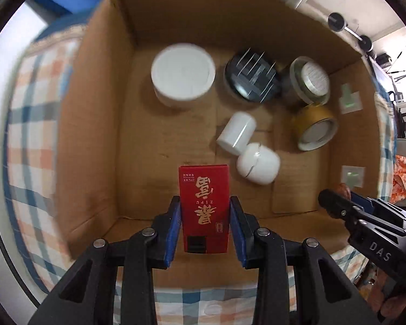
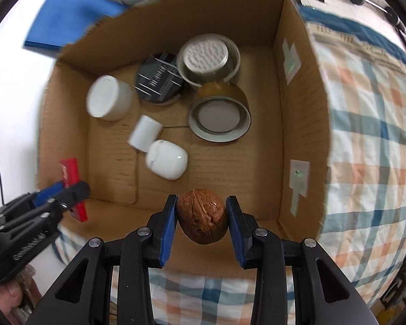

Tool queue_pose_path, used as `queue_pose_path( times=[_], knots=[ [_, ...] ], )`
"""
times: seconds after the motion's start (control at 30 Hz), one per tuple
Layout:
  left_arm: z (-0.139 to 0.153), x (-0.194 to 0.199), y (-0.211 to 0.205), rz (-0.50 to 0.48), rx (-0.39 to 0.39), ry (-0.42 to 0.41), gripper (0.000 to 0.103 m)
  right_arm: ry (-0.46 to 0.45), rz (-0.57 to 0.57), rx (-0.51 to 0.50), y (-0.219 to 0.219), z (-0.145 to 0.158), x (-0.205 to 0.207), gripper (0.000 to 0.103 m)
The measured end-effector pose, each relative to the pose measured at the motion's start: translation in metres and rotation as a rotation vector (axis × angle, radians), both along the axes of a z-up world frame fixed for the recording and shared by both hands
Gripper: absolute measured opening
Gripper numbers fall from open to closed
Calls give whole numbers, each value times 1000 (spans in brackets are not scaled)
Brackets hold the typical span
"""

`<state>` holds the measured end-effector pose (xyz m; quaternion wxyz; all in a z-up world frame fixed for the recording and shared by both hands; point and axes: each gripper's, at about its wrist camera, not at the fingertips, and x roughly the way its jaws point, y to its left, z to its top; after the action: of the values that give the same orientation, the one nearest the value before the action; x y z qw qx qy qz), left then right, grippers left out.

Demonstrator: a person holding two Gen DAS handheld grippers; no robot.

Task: Organize rigid objects

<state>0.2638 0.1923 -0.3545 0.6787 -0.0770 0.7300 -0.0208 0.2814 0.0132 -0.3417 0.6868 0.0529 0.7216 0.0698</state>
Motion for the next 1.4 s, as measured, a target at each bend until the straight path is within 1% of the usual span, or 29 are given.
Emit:
queue_pose_path(
  times=[0.07, 0.13, 0.27, 0.33, 0.47, 0.57, 0.63, 0.7, 0.8, 0.9, 0.93, 0.97, 1.0, 1.03, 1.1, 1.13, 1.2, 1.23, 1.27, 1.3, 1.33, 1.4],
  knots=[
    [-21, 3, -1, -3, 17, 41, 32, 27, -13, -13, -1, -18, 3, 38],
    [-37, 6, -4, -27, 42, 69, 32, 45, -12, -39, 1, -30, 6, 38],
    [-55, 6, -11, -72, 86, 95, 32, 61, -22, -76, 1, -46, 10, 39],
    [-53, 7, -14, -77, 93, 84, 32, 77, -23, -91, 0, -54, 12, 39],
    [-53, 11, -19, -83, 99, 104, 32, 121, -31, -96, -4, -66, 14, 39],
    [-53, 16, -23, -82, 100, 127, 38, 154, -34, -93, -6, -69, 17, 39],
    [-52, 17, -25, -79, 99, 138, 38, 170, -26, -102, -7, -71, 20, 40],
    [-50, 18, -26, -73, 96, 138, 39, 184, -17, -94, -6, -72, 22, 47],
    [-43, 28, -19, -66, 92, 120, 39, 184, -4, -93, -6, -69, 26, 53],
    [-32, 30, -19, -66, 97, 93, 39, 176, 13, -97, 0, -63, 29, 55],
    [-28, 30, -19, -69, 99, 79, 40, 173, 19, -96, 0, -60, 29, 56],
    [-24, 30, -19, -69, 101, 69, 42, 169, 25, -94, 0, -58, 30, 56],
    [-21, 30, -19, -67, 100, 62, 48, 166, 30, -95, 1, -55, 30, 57],
    [-16, 30, -19, -62, 96, 52, 58, 163, 34, -94, 1, -52, 31, 57],
    [-5, 28, -15, -52, 91, 26, 66, 150, 43, -98, 2, -44, 31, 58],
    [1, 28, -15, -48, 87, 10, 67, 140, 50, -100, 3, -39, 33, 58],
    [11, 27, -13, -43, 87, -16, 69, 114, 62, -98, 6, -26, 30, 63],
    [16, 26, -13, -41, 86, -29, 75, 99, 67, -101, 8, -19, 26, 65],
    [21, 25, -12, -37, 86, -43, 81, 83, 71, -109, 9, -13, 26, 72],
    [25, 23, -12, -32, 88, -58, 94, 61, 77, -126, 9, -6, 25, 83],
    [34, 26, -10, -26, 92, -75, 98, 34, 82, -138, 8, 3, 24, 88],
    [45, 24, -8, -20, 88, -95, 102, 1, 87, -155, 6, 17, 23, 89]
  ],
)
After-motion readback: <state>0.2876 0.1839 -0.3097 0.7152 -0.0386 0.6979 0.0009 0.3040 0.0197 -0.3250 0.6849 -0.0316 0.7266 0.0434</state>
